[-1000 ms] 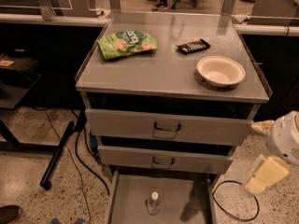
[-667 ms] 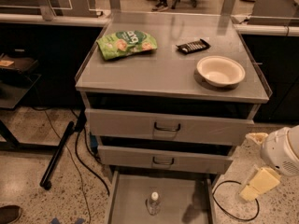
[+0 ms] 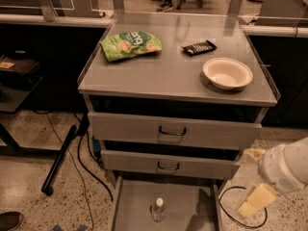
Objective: Pick blue plastic bottle from bottom drawer and place on counter
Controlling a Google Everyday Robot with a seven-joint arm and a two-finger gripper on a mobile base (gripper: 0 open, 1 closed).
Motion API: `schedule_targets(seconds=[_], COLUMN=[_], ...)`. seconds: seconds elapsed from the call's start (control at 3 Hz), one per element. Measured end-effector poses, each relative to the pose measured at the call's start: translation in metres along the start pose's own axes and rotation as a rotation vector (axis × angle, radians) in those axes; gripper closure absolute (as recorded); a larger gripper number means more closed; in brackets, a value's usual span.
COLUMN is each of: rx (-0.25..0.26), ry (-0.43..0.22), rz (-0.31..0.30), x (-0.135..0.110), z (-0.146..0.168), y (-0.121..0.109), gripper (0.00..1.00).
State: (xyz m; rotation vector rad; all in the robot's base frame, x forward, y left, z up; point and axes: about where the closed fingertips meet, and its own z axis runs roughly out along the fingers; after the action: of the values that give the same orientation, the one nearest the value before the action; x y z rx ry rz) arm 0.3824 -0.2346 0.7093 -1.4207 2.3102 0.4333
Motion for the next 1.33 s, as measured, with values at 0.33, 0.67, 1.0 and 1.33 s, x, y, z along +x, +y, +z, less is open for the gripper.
schedule_targets(seconds=[0.33,0.67,1.0,1.33], rx=[-0.074,-0.074,-0.088,-0.101], ry=[-0.034,-0.034,-0.096,-0.248], rz=[0.011,0.011,0.059,0.109], x=[0.025,0.025,0.031,0.033], z=[0.080,0.080,0.101,0.144], y=[0.002,0.002,0.008,0.005], gripper=[0.00,0.00,0.00,0.00])
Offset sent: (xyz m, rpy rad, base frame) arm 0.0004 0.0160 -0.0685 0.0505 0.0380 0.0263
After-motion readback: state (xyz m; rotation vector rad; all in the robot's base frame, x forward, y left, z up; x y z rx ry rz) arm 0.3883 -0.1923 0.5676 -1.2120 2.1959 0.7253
